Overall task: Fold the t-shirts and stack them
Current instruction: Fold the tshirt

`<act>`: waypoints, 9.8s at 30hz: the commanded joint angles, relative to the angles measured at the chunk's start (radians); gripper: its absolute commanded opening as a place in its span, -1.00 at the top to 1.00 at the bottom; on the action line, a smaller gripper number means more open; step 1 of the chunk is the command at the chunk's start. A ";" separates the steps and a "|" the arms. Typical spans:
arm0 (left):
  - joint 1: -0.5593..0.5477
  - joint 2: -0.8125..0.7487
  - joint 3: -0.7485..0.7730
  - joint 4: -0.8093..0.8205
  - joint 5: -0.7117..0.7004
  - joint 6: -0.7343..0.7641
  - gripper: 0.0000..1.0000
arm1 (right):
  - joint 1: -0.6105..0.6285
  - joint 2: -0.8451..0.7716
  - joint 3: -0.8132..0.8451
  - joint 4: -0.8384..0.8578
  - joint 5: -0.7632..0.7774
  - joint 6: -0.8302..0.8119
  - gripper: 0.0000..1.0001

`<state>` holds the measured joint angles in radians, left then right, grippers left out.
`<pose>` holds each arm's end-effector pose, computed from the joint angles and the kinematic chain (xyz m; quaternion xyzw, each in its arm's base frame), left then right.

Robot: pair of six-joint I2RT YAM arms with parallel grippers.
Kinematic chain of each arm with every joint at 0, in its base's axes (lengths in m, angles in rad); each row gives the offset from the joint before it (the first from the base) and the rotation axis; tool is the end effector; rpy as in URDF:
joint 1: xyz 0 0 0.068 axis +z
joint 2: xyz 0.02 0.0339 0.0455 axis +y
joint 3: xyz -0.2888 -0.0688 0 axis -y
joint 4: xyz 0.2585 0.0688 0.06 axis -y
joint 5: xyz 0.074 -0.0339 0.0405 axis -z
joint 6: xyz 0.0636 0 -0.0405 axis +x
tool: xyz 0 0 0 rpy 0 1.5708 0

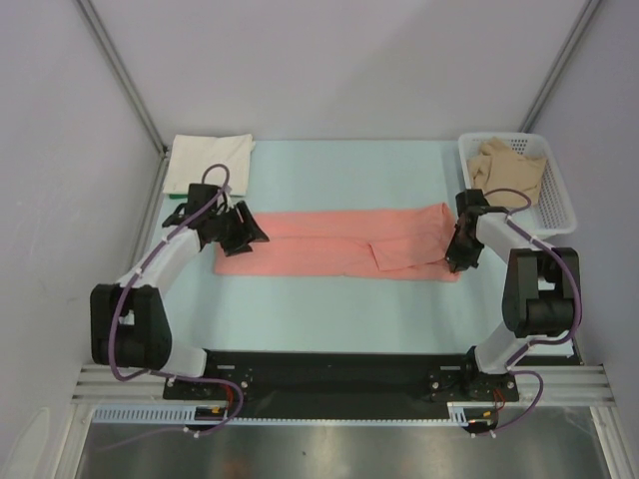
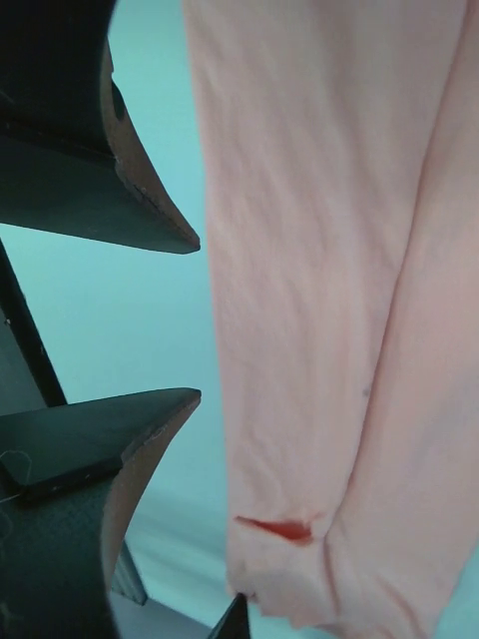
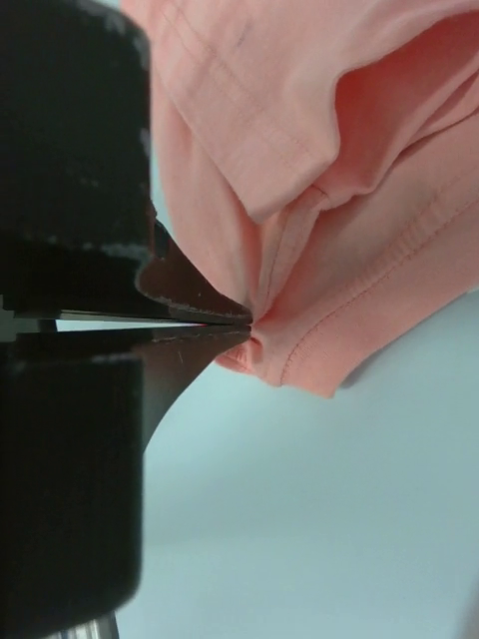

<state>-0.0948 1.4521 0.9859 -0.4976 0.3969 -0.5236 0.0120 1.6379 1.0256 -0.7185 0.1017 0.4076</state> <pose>0.3156 -0.0547 0.2287 -0.1415 0.9267 -0.2684 0.2218 0.3181 -0.0026 0.1688 0.2008 0.9710 -0.0245 0.1274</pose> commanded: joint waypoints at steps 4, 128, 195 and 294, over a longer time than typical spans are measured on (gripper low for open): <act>0.124 -0.185 -0.107 -0.076 -0.188 -0.067 -0.26 | 0.026 0.020 0.034 0.024 0.251 0.045 1.00; -0.343 -0.552 -0.056 -0.435 -0.432 -0.123 -0.57 | 0.316 0.039 0.139 0.327 -0.073 0.295 -0.29; -0.112 -0.107 -0.006 -0.314 -0.297 0.047 -0.19 | 0.723 -0.253 -0.420 0.698 -0.559 0.609 -0.50; -0.689 -0.065 -0.506 0.281 0.014 -0.291 0.25 | 0.582 -0.673 -0.710 0.248 -0.530 0.490 0.03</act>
<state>-0.7769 1.3678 0.4908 -0.2035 0.4564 -0.8337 0.5896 0.9657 0.3325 -0.5011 -0.4202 0.8890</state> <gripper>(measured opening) 0.382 0.489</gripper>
